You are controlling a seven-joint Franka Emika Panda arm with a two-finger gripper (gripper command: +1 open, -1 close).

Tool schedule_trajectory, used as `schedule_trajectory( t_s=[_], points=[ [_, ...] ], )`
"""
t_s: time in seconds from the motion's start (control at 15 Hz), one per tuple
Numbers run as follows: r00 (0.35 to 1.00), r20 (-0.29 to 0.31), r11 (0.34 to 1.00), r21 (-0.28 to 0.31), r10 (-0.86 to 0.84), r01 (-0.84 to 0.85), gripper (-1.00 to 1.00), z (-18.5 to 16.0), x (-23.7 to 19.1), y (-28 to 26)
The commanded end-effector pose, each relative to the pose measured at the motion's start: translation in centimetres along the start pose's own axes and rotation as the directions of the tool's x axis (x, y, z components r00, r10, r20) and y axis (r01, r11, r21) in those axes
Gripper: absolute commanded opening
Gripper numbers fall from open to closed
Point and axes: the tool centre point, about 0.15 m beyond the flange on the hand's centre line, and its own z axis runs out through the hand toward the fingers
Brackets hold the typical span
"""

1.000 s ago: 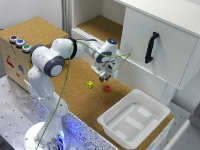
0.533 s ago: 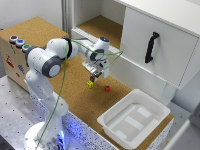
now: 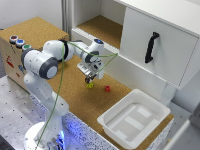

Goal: Place the purple block on top of the yellow block

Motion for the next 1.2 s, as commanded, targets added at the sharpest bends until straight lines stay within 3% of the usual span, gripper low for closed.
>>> schedule_trajectory(
  t_s=[0.0,0.2,0.27,0.53,0.87,1.13],
  points=[
    [0.999,-0.003,0.999,0.007,-0.034,0.034,-1.0,2.1,2.0,0.2],
    [0.999,0.008,0.999,0.012,-0.041,0.041,-1.0,2.3,2.9,1.2],
    [0.999,0.018,0.999,-0.003,-0.046,0.046,1.0,2.4,3.1,1.3],
    [0.998,0.0,0.998,-0.029,-0.062,0.062,1.0,0.6,3.2,1.3],
    [0.99,-0.099,0.995,0.019,-0.097,0.1,1.0,-6.1,1.4,1.0],
    [0.987,-0.121,0.994,0.035,-0.103,0.108,1.0,-9.9,-0.3,2.8]
  ],
)
